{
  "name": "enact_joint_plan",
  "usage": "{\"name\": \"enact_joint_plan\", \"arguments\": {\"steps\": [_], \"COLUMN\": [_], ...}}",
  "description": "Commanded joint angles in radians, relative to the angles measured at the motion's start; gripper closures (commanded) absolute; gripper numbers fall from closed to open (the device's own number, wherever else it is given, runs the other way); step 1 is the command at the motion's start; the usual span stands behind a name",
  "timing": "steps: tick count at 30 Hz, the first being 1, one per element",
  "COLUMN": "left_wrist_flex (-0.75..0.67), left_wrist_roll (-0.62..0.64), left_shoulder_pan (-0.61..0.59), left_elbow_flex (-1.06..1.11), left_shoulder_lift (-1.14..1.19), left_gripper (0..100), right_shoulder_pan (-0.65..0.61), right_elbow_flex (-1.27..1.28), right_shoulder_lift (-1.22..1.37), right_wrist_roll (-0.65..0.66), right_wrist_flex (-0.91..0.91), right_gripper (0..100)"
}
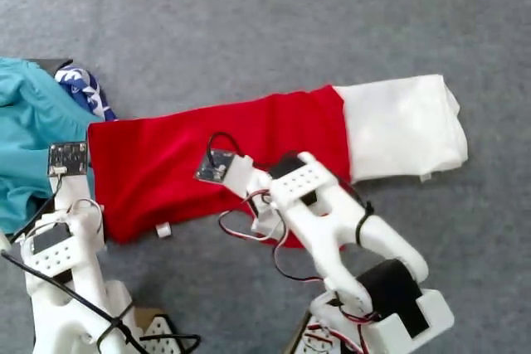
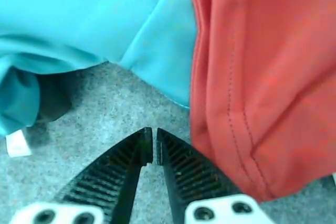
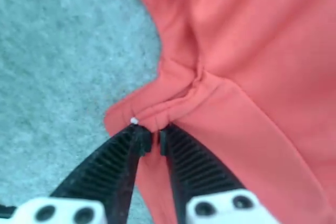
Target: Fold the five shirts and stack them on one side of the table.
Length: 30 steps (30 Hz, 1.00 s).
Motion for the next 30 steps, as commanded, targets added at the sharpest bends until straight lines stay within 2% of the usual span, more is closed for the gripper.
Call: {"name": "enact_joint_plan", "arguments": {"steps": [1,18,23,30], "left_wrist_flex": [-0.014,-0.014,-0.014,-0.014], "left_wrist_roll": [0.005,0.005,0.005,0.005], "left_shoulder_pan": [0.001,0.001,0.001,-0.001], "left_elbow_flex": [-0.005,-0.005,-0.005,-0.005], "left_shoulder_lift": [-0.018,-0.018,-0.018,-0.018], "left_gripper": [95,95,95,95], "right_shoulder_pan": [-0.011,-0.017,-0.012,-0.012], "right_elbow_flex": [-0.033,-0.099,-0.088,0.027], "right_shoulder_lift": [0.004,-0.002,-0.105,-0.176], "right_wrist_roll": [-0.005,0.043,0.044,0.075], "right_wrist_flex": [-0.003,0.150,0.204,0.143], "right_gripper": [97.4,97.7,97.7,97.4]}}
